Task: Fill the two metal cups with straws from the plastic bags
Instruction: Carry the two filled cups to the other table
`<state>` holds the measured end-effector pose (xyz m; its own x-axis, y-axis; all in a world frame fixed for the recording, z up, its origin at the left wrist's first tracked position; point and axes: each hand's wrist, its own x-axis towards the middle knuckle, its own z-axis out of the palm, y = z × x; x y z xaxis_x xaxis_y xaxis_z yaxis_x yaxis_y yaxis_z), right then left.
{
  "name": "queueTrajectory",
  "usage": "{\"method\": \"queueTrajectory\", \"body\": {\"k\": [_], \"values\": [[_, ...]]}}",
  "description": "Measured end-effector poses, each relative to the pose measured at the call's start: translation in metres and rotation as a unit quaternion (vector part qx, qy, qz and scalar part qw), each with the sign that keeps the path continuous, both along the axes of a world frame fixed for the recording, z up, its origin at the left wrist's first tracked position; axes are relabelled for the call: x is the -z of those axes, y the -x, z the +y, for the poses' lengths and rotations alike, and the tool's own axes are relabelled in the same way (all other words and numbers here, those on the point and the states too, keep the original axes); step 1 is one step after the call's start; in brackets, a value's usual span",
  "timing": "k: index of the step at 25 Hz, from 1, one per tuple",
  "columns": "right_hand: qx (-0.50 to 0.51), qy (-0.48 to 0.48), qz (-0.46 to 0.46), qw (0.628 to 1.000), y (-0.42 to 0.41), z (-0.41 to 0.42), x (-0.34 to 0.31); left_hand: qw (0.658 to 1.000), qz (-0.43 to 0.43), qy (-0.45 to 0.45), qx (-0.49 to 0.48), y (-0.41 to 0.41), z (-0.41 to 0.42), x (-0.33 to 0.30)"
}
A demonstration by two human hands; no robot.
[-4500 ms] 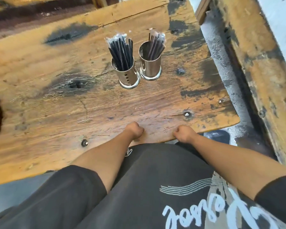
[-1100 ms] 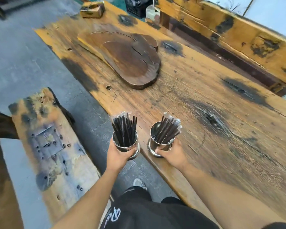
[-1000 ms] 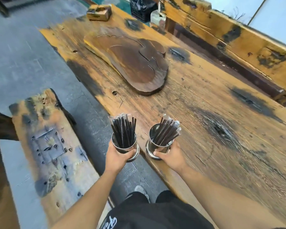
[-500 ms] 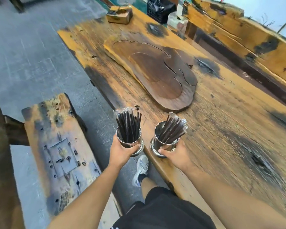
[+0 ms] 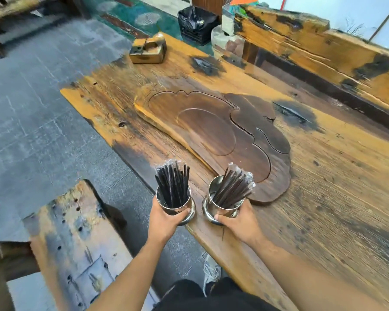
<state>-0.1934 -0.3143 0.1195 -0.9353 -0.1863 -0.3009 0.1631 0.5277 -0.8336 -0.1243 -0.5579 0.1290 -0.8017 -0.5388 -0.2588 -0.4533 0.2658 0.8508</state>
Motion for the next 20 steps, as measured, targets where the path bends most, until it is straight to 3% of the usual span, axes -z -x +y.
{"method": "queueTrajectory", "body": {"k": [14,20], "values": [[0.132,-0.007,0.003,0.991,0.081,-0.141,-0.005,0.986,0.016,0.025,0.164,0.144,-0.154,-0.008],[0.191,0.013,0.026,0.981,0.091,-0.21,-0.016,0.97,0.015,-0.01,0.242,0.198,-0.227,-0.011]]}}
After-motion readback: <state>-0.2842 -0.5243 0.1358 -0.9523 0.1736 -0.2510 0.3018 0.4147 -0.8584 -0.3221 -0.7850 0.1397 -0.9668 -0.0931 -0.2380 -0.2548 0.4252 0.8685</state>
